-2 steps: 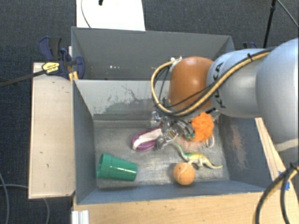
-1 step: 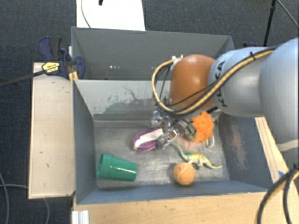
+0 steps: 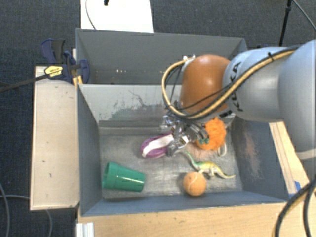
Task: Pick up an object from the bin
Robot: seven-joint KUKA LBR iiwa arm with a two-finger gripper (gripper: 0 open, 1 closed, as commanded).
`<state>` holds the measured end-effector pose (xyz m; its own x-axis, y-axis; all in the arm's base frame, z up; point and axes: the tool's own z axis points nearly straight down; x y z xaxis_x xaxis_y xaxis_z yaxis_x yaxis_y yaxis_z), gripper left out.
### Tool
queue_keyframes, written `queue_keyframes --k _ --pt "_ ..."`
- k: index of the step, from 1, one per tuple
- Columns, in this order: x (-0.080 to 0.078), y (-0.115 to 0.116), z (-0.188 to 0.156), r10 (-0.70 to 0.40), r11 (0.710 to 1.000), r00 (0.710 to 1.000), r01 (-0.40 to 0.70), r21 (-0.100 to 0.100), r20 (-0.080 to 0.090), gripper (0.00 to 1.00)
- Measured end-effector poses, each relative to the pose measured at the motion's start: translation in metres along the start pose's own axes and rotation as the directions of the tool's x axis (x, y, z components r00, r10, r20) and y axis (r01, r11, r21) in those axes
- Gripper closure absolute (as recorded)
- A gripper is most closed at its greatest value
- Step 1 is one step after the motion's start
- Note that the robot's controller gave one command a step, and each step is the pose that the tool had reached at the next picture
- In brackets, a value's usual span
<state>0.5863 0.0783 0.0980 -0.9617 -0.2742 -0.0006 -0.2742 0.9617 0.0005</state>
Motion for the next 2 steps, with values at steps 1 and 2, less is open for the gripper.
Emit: queue_keyframes --k 1,2 --pt "-0.0005 -0.0001 -0.0097 0.001 1.000 1.000 -0.001 0.001 0.002 1.00" --pt "0.0005 0.0001 -0.0191 0.002 1.000 1.000 -0.002 0.000 -0.002 1.00"
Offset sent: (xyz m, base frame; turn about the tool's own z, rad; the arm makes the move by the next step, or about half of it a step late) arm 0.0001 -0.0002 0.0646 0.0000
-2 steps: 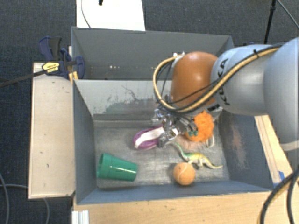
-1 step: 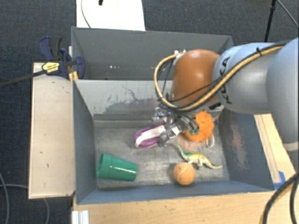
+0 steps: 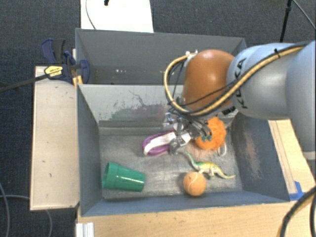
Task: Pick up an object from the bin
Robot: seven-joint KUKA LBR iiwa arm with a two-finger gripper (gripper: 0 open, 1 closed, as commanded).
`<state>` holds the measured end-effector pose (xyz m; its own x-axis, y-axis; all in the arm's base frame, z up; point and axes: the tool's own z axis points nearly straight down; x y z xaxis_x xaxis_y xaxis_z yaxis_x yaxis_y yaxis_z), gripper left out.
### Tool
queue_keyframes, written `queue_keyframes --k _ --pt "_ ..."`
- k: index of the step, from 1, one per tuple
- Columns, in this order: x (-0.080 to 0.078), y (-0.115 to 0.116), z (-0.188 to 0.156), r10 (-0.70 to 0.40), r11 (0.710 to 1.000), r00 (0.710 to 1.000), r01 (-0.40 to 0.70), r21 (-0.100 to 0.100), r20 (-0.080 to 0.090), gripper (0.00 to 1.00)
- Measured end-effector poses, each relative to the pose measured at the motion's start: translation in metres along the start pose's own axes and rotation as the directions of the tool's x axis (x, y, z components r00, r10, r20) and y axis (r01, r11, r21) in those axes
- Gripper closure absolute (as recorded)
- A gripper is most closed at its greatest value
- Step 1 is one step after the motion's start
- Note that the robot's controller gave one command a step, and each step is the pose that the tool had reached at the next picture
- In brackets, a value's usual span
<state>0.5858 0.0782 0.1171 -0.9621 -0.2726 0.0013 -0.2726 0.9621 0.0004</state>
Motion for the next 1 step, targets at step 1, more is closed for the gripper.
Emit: queue_keyframes --k 1 --pt "0.0000 0.0000 -0.0155 0.001 1.000 1.000 -0.001 0.000 0.000 1.00"
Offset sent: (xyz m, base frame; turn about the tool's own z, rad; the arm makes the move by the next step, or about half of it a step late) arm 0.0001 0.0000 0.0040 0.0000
